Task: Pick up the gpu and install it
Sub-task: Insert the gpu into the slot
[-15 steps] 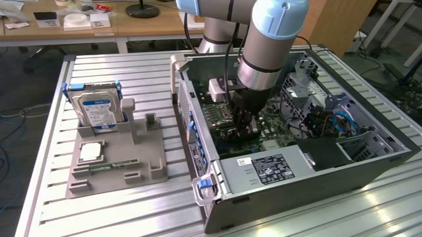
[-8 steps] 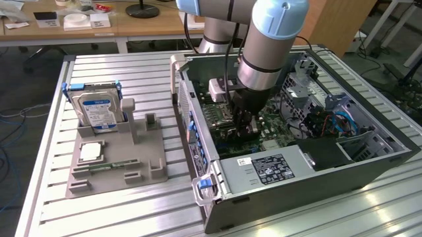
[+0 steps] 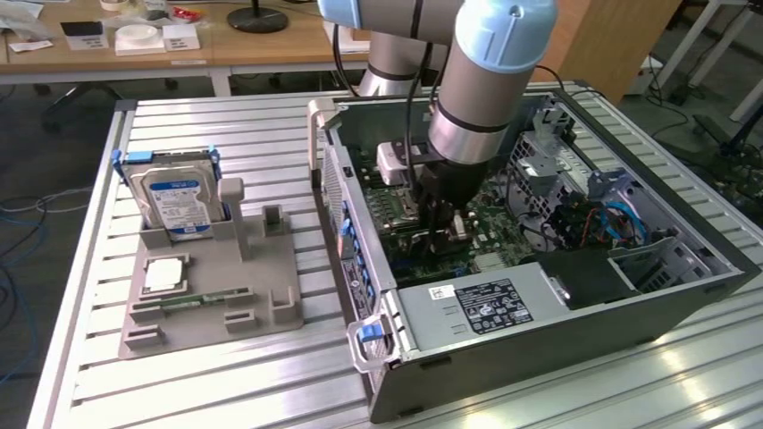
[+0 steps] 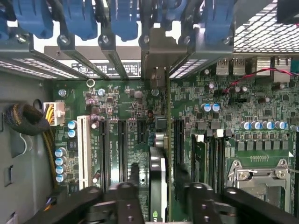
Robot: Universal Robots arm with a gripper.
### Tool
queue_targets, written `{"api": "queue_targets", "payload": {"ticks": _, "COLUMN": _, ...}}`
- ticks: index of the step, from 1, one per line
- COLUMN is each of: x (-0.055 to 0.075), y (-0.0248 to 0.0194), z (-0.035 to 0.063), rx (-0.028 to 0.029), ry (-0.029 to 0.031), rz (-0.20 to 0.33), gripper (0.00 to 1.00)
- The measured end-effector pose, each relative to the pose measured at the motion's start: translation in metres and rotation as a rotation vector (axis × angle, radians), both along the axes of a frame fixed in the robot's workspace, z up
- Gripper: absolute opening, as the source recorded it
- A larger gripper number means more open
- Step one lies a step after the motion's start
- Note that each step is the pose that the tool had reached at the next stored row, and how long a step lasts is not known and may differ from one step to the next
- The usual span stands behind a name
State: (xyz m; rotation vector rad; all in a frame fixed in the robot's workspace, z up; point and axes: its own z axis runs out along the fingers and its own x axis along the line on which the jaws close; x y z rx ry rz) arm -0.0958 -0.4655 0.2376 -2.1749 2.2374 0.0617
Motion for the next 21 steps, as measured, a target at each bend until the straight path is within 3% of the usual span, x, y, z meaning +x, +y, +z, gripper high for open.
{"api": "queue_targets", "payload": {"ticks": 3, "x": 0.0, "y": 0.0, "z": 0.0, "rx": -0.0001, "ry": 0.0001, "rz": 0.0, "gripper": 0.52}}
{"api": "queue_targets", "payload": {"ticks": 10, "x": 0.0, "y": 0.0, "z": 0.0038, "rx": -0.0001, "ry": 0.0001, "rz": 0.0, "gripper": 0.52}}
{"api": "queue_targets", "payload": {"ticks": 21, "x": 0.0, "y": 0.0, "z": 0.0411, "rx": 0.0, "ry": 0.0, "rz": 0.0, "gripper": 0.52}}
